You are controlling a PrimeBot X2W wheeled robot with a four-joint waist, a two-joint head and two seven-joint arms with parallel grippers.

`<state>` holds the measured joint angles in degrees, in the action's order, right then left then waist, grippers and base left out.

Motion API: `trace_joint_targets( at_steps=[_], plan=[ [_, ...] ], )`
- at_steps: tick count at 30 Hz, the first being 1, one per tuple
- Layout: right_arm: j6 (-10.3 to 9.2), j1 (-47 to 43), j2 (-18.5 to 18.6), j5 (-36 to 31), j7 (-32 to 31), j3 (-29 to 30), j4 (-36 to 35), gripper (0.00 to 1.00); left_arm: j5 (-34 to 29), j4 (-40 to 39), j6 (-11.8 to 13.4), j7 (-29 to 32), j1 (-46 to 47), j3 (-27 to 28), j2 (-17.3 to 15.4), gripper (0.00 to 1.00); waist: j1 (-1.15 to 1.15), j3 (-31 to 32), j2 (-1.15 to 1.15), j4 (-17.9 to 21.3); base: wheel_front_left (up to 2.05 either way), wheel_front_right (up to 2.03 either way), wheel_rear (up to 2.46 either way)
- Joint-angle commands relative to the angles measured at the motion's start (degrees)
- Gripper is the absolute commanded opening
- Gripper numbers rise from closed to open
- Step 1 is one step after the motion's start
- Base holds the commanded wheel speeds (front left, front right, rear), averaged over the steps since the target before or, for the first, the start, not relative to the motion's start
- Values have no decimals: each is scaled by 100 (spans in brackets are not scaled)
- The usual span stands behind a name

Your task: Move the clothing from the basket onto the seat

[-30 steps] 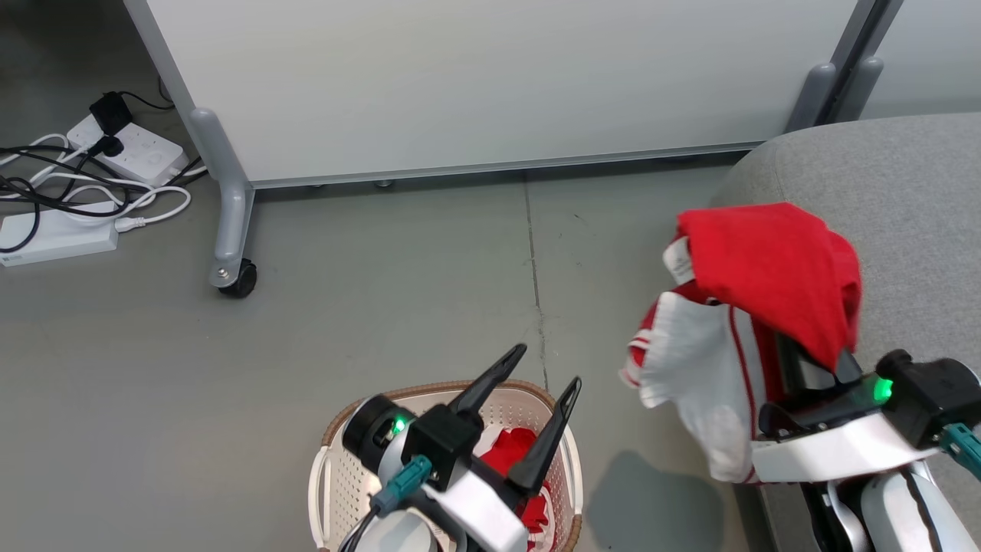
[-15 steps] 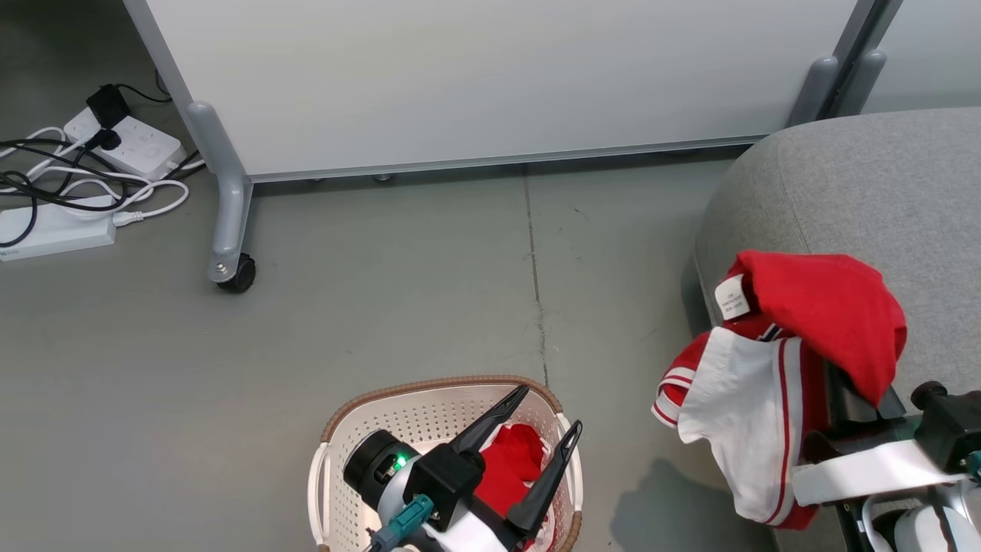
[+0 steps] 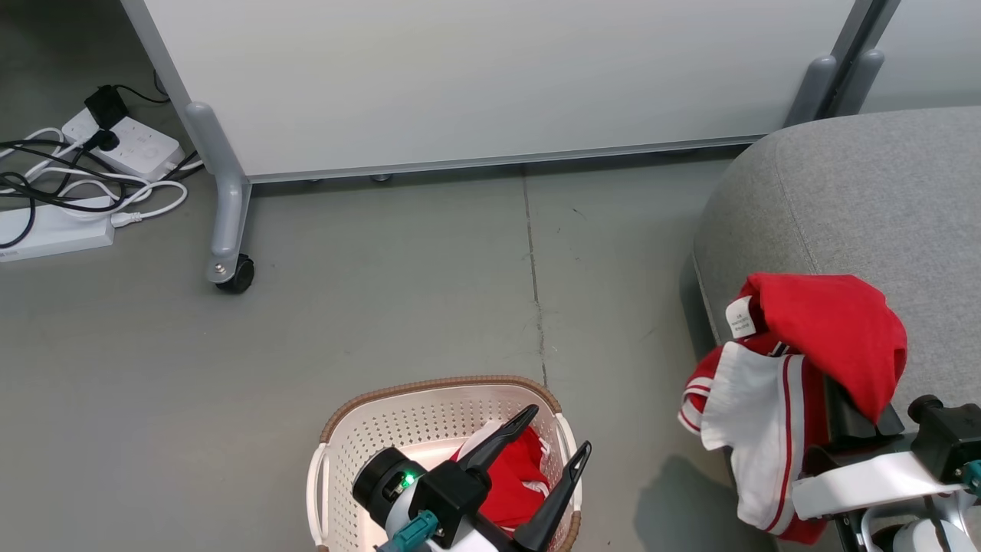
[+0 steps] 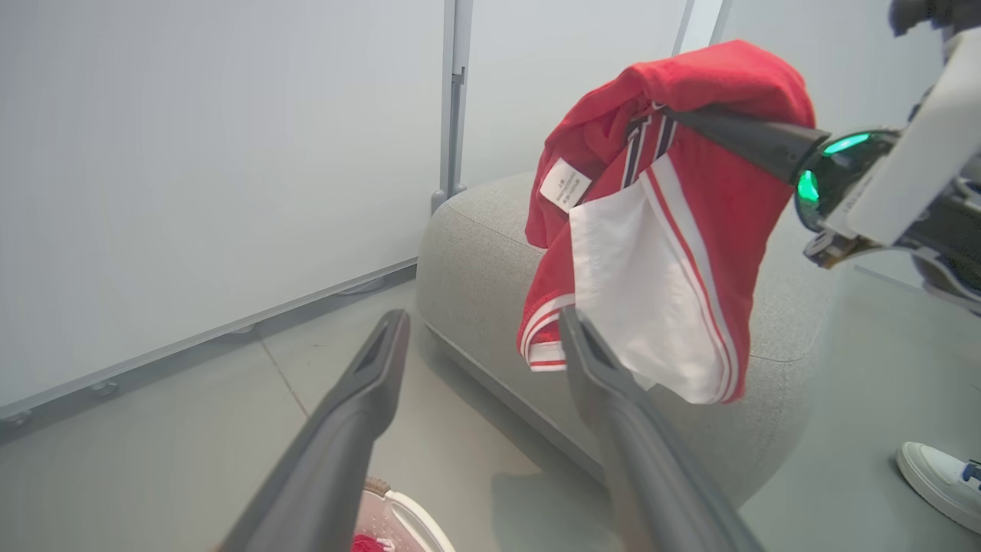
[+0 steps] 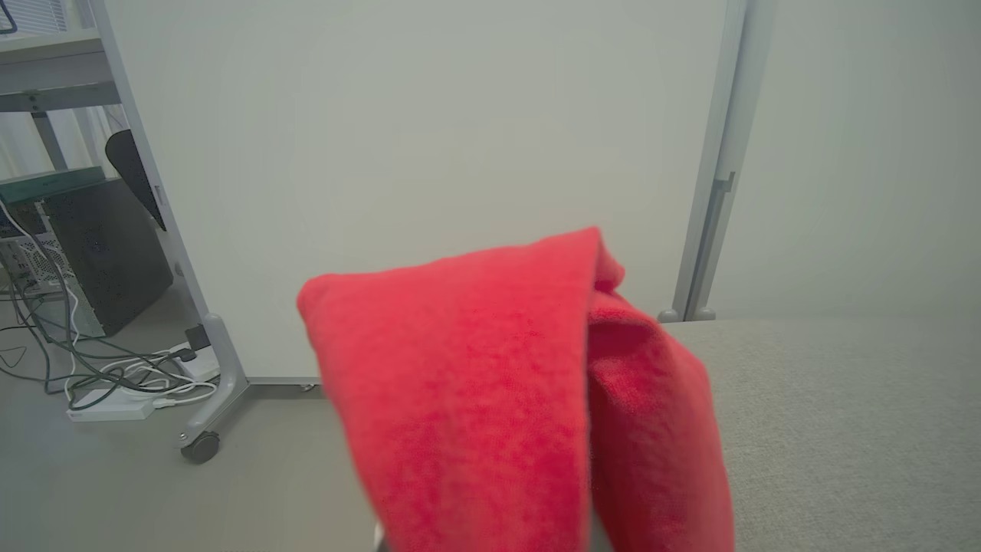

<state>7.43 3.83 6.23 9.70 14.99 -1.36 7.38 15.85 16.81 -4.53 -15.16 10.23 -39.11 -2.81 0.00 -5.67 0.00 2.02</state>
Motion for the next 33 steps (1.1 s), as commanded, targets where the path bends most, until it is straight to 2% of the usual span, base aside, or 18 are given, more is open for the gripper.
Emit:
trace_joint_targets(
  at_steps=[1,12,19,25,33],
  plan=[
    [11,0,21,14,30,-6,-6,0,62,-23,-8,1,-21,-9,-19,100,0,3,0,4,0,0,0],
    [11,32,52,57,30,-22,1,0,77,-48,60,1,74,-24,-17,100,0,-6,0,48,0,0,0],
    [11,72,63,70,30,-12,-26,0,43,-78,74,1,96,-9,-17,100,0,-35,0,239,0,0,0],
    [10,156,60,52,30,0,-63,0,12,-116,86,0,172,5,-17,100,0,-136,0,588,0,0,0],
    [10,147,22,-11,30,47,-126,0,-97,-105,-3,0,355,30,-18,100,0,-302,0,1332,0,0,0]
  ],
)
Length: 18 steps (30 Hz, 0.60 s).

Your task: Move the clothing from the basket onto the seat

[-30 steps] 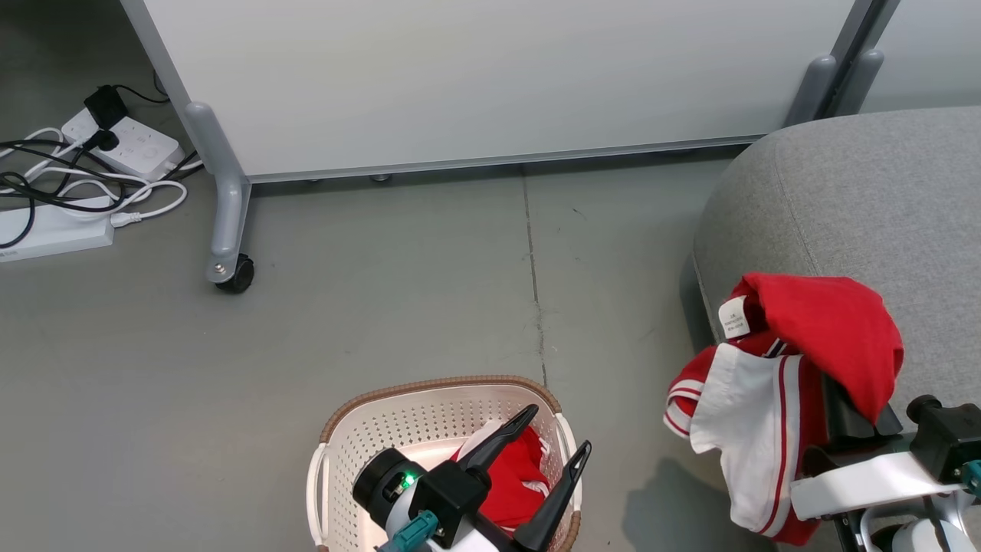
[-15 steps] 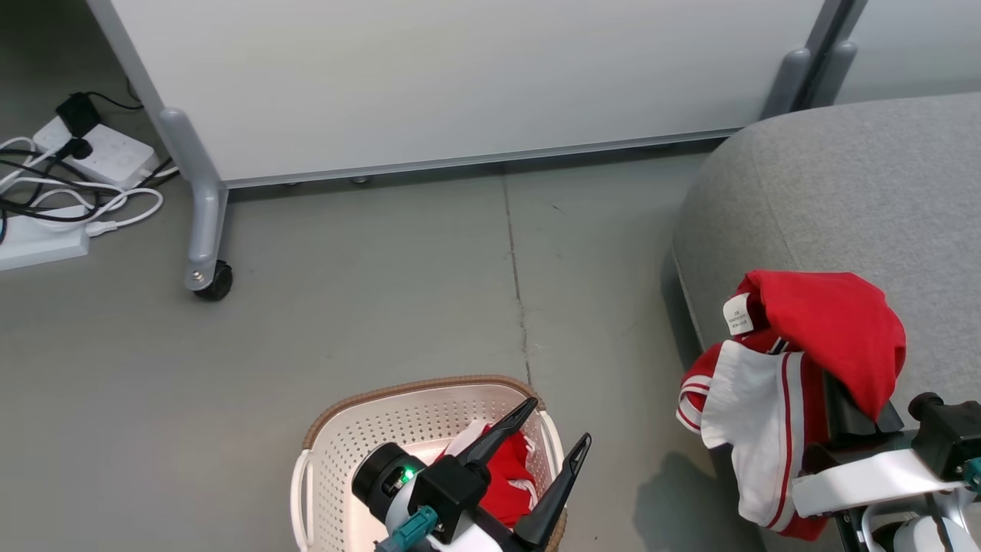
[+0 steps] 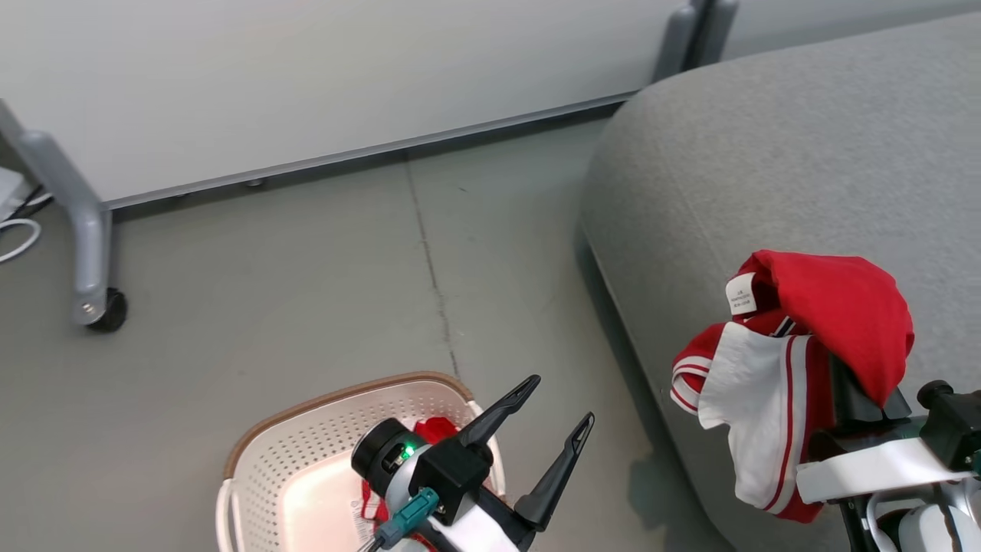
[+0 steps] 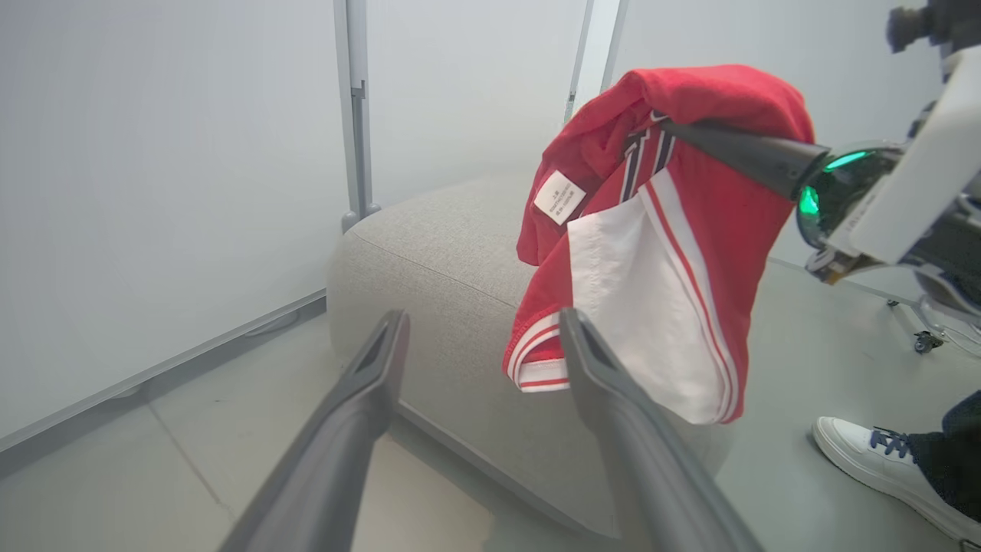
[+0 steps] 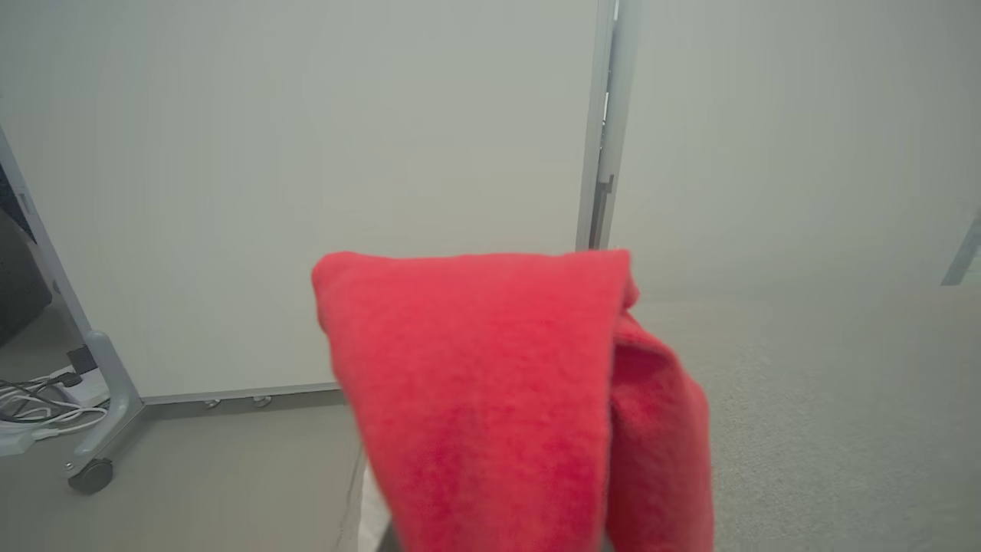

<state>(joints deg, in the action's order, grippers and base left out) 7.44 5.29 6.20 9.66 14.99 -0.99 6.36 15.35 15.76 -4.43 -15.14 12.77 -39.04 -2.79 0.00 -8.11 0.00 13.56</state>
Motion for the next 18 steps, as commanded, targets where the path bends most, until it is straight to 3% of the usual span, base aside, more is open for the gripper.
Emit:
trace_joint_targets(
  at_steps=[1,9,18],
  plan=[
    [9,-22,27,-7,30,31,-19,0,-49,-1,-16,0,106,16,-18,100,0,-67,0,249,0,0,0],
    [8,-108,-34,-24,30,156,-50,0,-102,38,-70,-1,161,-3,-22,100,0,-140,0,769,0,0,0],
    [8,-195,-131,28,30,194,-40,0,-143,20,-111,-1,208,-70,-21,100,0,-225,0,1066,0,0,0]
  ],
)
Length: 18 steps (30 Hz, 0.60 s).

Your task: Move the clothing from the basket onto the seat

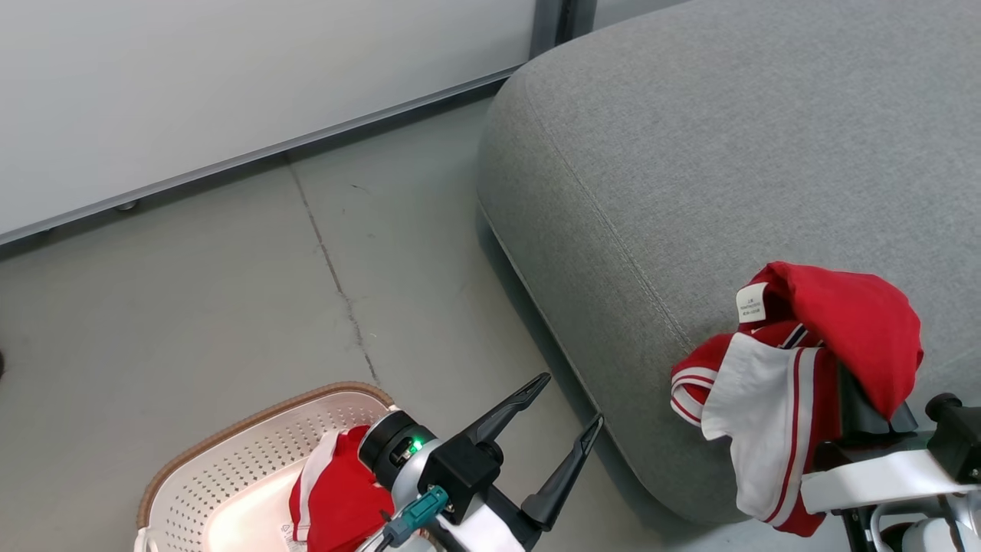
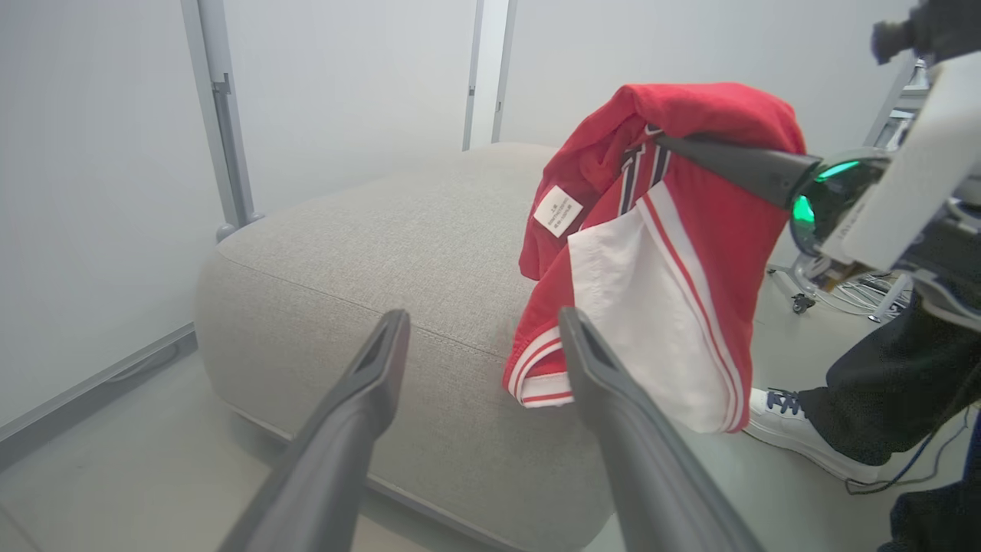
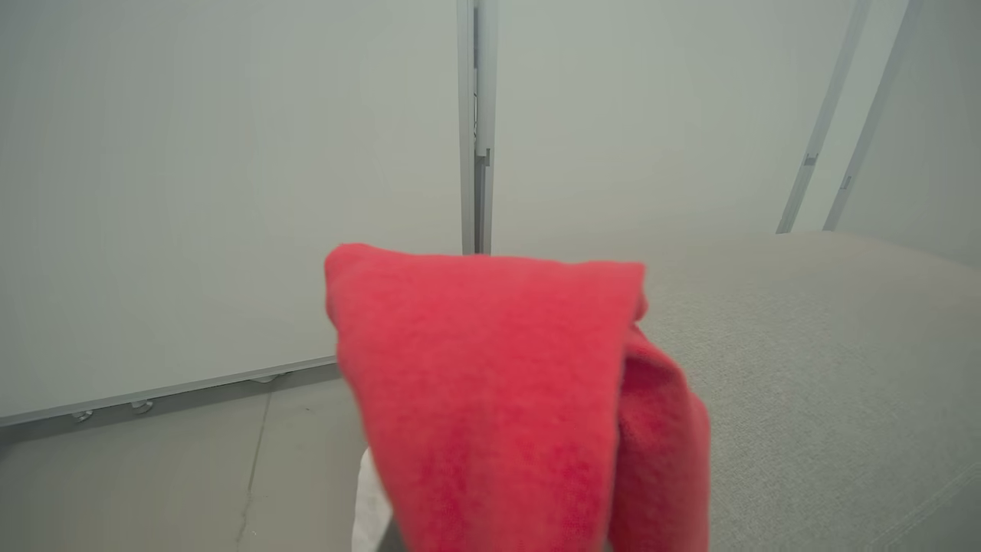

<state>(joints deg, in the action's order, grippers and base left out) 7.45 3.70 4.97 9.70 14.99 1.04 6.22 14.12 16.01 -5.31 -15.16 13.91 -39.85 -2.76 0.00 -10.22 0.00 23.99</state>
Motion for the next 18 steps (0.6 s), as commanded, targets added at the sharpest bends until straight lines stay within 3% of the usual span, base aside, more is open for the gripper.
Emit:
trace_joint_targets(
  at_steps=[1,12,18],
  plan=[
    [7,-34,-16,23,30,-17,-25,0,-23,-4,-28,1,92,7,-24,100,0,-19,0,36,0,0,0],
    [7,211,-55,18,30,342,-189,0,-69,-25,-55,1,212,-36,-24,100,0,-167,0,-7,0,0,0],
    [5,831,350,126,30,645,-469,0,-160,-55,-43,0,374,-26,-24,100,0,-539,0,-131,0,0,0]
  ],
)
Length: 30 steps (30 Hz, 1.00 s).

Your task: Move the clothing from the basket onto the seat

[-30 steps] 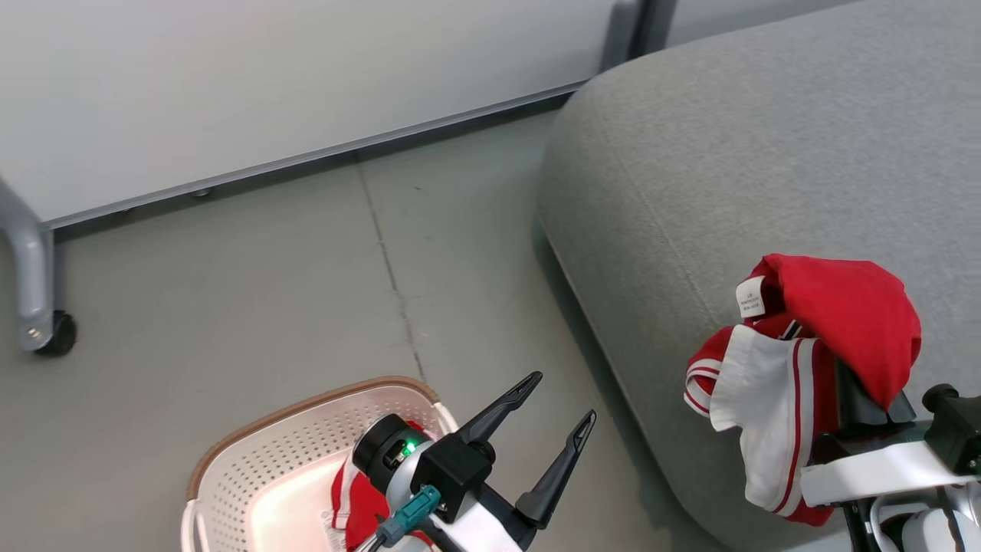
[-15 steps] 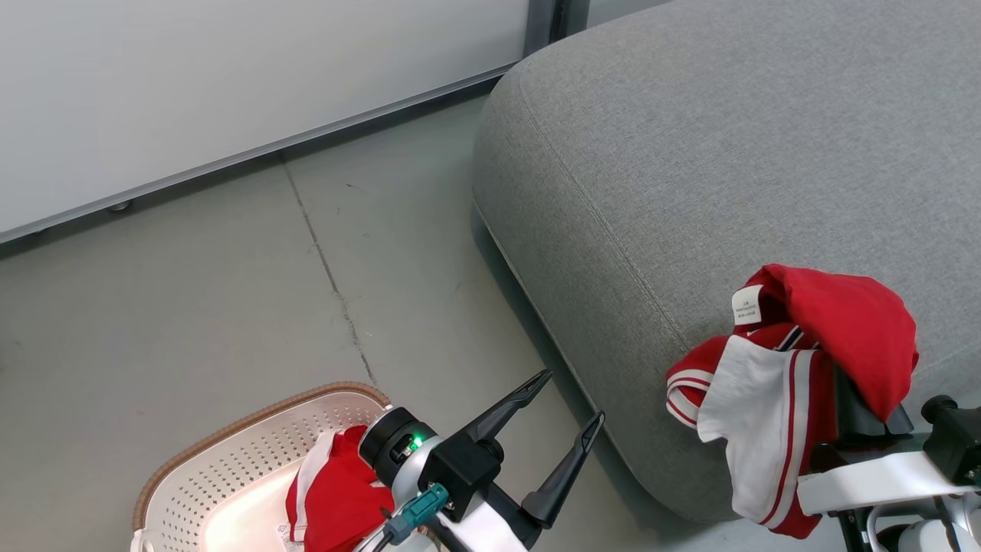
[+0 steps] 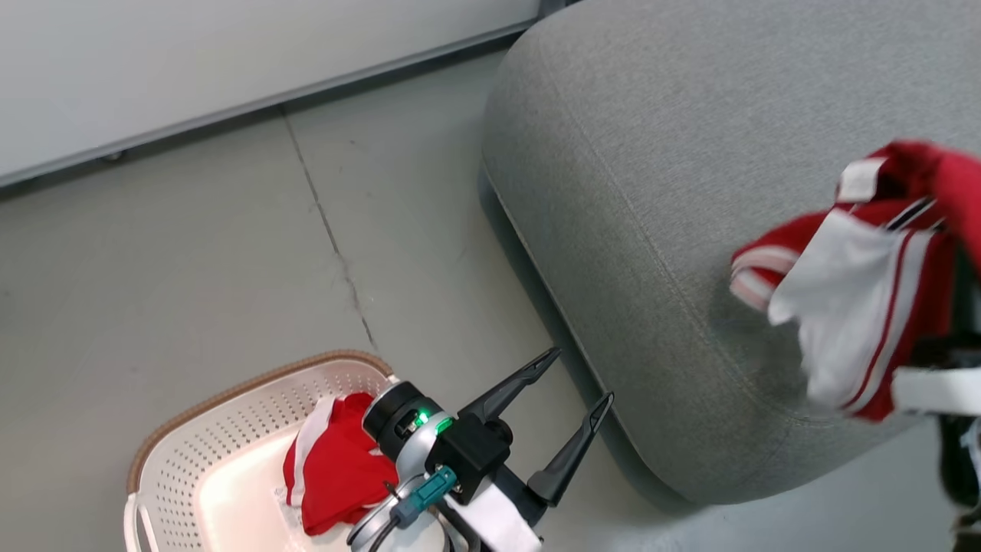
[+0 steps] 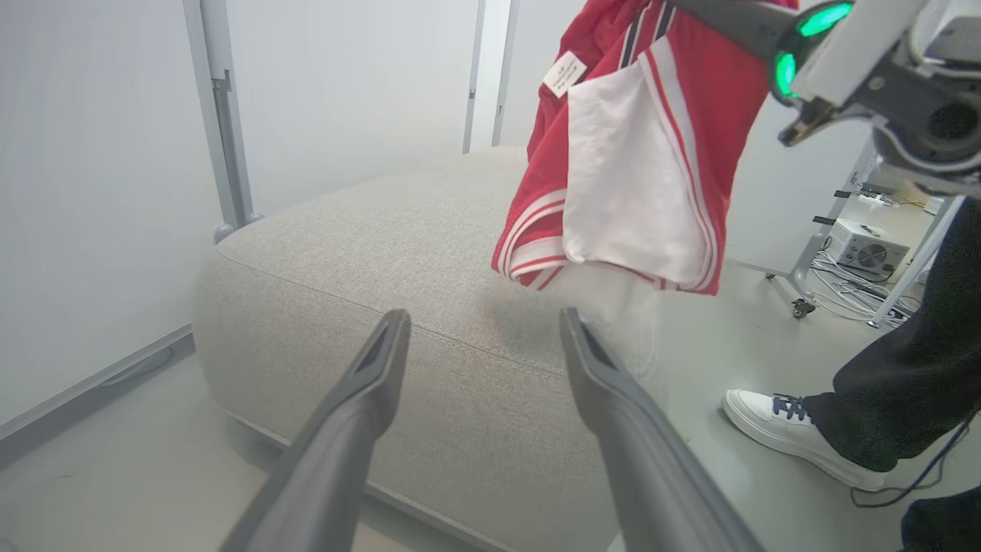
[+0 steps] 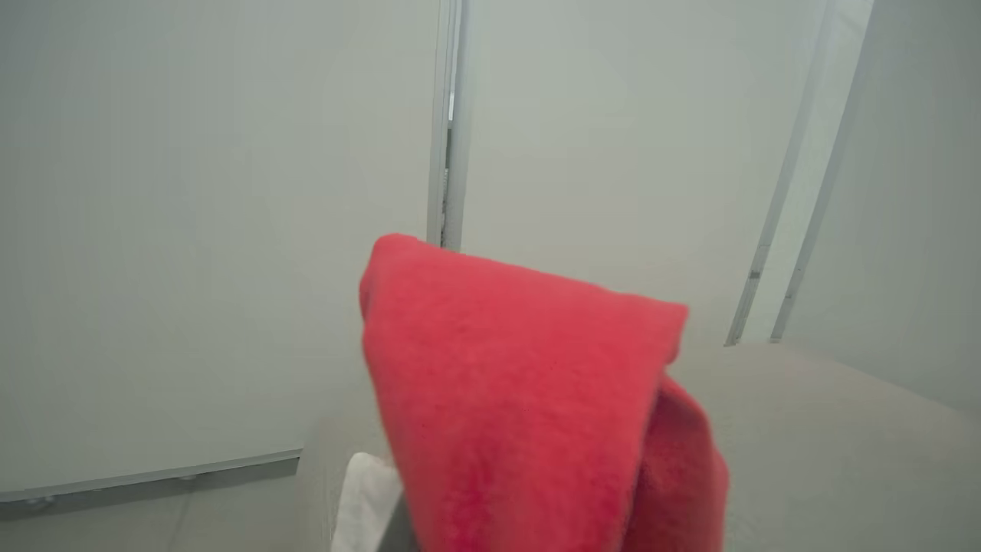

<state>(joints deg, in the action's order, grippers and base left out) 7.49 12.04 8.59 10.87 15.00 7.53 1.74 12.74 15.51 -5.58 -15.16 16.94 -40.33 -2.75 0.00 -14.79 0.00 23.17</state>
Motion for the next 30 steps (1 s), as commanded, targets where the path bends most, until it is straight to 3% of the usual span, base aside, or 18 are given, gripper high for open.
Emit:
trace_joint_targets(
  at_steps=[1,13,23,30],
  plan=[
    [1,152,97,47,29,76,-47,0,-40,5,-17,1,122,21,-25,100,0,-177,0,-80,0,0,0],
    [1,2287,1400,268,28,702,312,0,-435,155,-125,0,890,-135,-91,100,0,-1437,0,-566,0,0,0],
    [1,3542,2196,465,19,866,1792,0,-527,216,-157,0,1351,-378,-69,100,0,-2137,0,-984,0,0,0],
    [1,4215,2625,712,21,545,3116,0,-550,214,-135,1,1580,-527,-45,100,0,-2549,0,-1325,0,0,0]
  ],
)
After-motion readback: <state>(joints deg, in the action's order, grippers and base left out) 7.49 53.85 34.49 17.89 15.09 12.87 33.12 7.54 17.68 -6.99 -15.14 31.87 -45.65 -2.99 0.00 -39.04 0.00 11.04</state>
